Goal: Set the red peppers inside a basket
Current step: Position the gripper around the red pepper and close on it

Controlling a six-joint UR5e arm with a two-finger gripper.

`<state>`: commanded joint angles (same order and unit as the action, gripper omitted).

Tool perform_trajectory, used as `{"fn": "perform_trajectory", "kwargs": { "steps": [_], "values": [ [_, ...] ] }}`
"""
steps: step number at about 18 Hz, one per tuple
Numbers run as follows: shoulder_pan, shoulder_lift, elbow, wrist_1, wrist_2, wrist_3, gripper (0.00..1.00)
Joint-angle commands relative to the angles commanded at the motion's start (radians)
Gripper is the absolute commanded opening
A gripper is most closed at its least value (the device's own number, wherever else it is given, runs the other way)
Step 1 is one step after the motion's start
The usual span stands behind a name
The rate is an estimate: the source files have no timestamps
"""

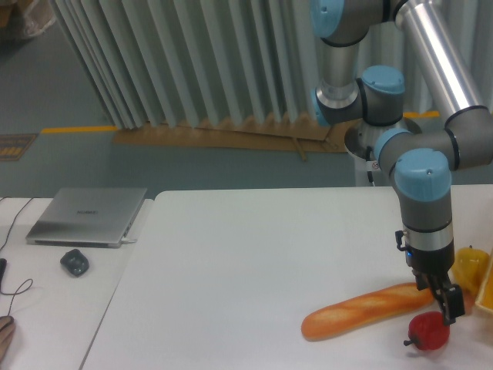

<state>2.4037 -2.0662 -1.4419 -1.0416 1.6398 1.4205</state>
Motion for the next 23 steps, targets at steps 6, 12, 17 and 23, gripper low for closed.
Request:
{"fn": "perform_trajectory", "kwargs": {
  "steps": [6,12,17,23],
  "values": [
    [-0.002,-0.003,-0.014,-0.009,-0.006,-0.003,1.0],
    [-0.002,-0.008,-0.011,-0.006,-0.009,-0.005,1.0],
    [-0.002,-0.023,0.001,0.0,-0.012,-0.009,1.0],
    [-0.002,-0.049,0.029,0.002,-0.012,-0.008,1.0]
  ]
}}
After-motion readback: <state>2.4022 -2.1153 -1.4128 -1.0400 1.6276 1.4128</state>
